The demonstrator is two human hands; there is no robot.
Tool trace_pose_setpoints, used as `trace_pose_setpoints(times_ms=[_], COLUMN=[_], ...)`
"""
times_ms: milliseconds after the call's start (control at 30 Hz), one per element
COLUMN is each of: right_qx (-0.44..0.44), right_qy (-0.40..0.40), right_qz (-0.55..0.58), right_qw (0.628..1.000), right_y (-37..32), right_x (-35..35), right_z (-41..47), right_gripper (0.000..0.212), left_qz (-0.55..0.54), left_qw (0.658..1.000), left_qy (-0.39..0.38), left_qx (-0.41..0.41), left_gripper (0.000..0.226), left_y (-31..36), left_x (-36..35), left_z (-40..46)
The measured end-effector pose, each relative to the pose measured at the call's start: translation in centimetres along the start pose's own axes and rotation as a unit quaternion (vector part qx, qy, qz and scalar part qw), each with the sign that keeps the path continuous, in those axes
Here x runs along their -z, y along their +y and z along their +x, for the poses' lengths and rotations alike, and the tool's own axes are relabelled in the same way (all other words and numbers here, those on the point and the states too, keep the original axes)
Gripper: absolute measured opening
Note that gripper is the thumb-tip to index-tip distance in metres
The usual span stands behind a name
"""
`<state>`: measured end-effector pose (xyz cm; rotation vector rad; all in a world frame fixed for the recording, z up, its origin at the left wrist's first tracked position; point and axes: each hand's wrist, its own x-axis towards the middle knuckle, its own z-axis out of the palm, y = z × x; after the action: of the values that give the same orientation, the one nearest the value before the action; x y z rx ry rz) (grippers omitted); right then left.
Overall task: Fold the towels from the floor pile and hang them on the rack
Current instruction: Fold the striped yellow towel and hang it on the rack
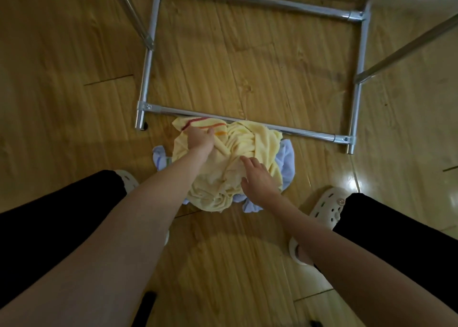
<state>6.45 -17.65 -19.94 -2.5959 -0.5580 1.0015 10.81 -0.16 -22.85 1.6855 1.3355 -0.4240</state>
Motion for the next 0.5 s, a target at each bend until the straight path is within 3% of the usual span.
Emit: trace_pose_setpoints(times_ms=[67,133,267,500], right_qx=[-0.004,-0.009,-0.002,-0.101], right_qy=[0.010,0.011,0.018,0.070], right_qz=[0.009,0.017,0.068,0.222], right_qw=[1.000,1.000,0.998,0.967], right_y=[-0.1,-0.2,0.0,-1.4], right_x=[-0.1,0.1,1.5,6.0], right_z=[0.0,0.1,0.4,-1.2], right_gripper=[0.061,0.061,0.057,0.046], left_qz=[-0.108,-0.145,-0.110,-0.103], left_qw=[0.992,0.987,0.991,0.974], left_qy=[-0.011,-0.002,0.031,-0.060], left_qx=[0.065,0.072,-0.064,-0.191], left_gripper=[0.062,0.054,0.027,0.017], left_y=[0.4,0.3,0.3,-0.6], left_x=[0.1,-0.1,-0.5,1.3], left_z=[0.8,0.9,-1.9,-10.0])
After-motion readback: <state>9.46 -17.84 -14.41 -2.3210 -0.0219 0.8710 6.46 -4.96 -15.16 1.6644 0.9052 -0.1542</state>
